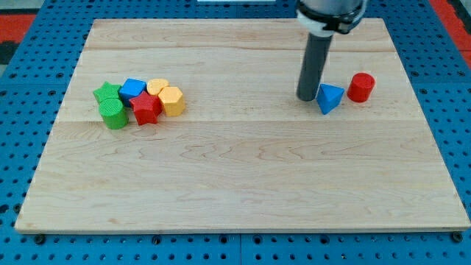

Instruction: Push the red star top left side of the blue triangle

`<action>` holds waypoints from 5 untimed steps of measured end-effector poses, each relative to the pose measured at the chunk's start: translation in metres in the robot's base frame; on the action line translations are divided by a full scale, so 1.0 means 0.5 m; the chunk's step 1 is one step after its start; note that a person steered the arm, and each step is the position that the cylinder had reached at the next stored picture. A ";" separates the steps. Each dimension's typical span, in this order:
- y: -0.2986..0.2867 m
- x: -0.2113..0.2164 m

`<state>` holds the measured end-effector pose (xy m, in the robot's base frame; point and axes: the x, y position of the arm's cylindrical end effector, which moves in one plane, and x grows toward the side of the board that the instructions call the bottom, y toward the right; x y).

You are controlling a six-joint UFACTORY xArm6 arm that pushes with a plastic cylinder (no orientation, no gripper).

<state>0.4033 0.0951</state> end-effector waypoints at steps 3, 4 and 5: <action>0.059 0.059; -0.143 0.179; -0.434 0.226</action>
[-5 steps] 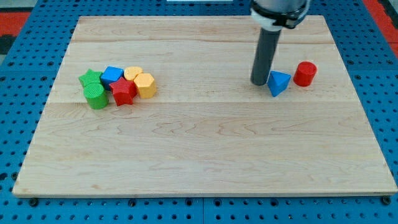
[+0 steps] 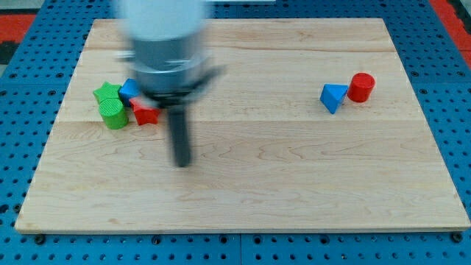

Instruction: Push the red star top left side of the blue triangle

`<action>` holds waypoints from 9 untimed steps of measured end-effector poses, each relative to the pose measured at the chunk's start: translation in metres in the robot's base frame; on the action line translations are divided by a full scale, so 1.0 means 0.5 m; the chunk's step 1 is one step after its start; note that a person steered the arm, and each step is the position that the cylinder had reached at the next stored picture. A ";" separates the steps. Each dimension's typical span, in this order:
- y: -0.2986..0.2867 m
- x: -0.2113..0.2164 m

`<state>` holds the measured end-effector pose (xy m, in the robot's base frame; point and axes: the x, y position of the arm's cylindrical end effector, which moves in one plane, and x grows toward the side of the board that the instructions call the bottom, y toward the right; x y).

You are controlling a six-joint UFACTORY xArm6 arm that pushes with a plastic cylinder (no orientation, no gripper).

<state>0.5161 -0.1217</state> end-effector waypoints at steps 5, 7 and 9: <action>0.032 -0.185; -0.058 -0.161; -0.008 -0.219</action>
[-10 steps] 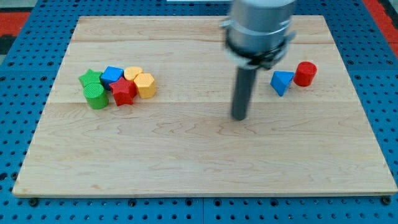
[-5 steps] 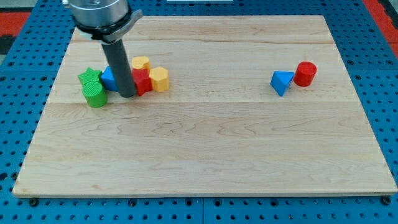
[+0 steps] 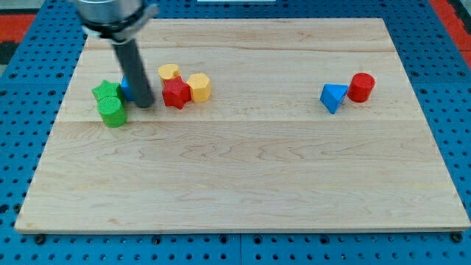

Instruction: Push the red star top left side of the blue triangle

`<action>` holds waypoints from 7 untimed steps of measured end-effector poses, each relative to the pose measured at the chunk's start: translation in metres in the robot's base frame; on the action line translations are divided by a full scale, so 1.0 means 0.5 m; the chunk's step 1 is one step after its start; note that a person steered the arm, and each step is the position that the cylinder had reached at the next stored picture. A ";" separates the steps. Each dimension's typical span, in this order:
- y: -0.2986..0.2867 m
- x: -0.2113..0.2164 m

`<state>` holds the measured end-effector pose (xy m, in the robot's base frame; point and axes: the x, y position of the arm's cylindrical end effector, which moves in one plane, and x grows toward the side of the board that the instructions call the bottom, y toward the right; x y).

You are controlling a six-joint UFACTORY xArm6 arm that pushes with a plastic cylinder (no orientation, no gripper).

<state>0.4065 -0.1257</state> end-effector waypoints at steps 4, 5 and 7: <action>0.373 -0.088; 0.487 -0.086; 0.196 -0.048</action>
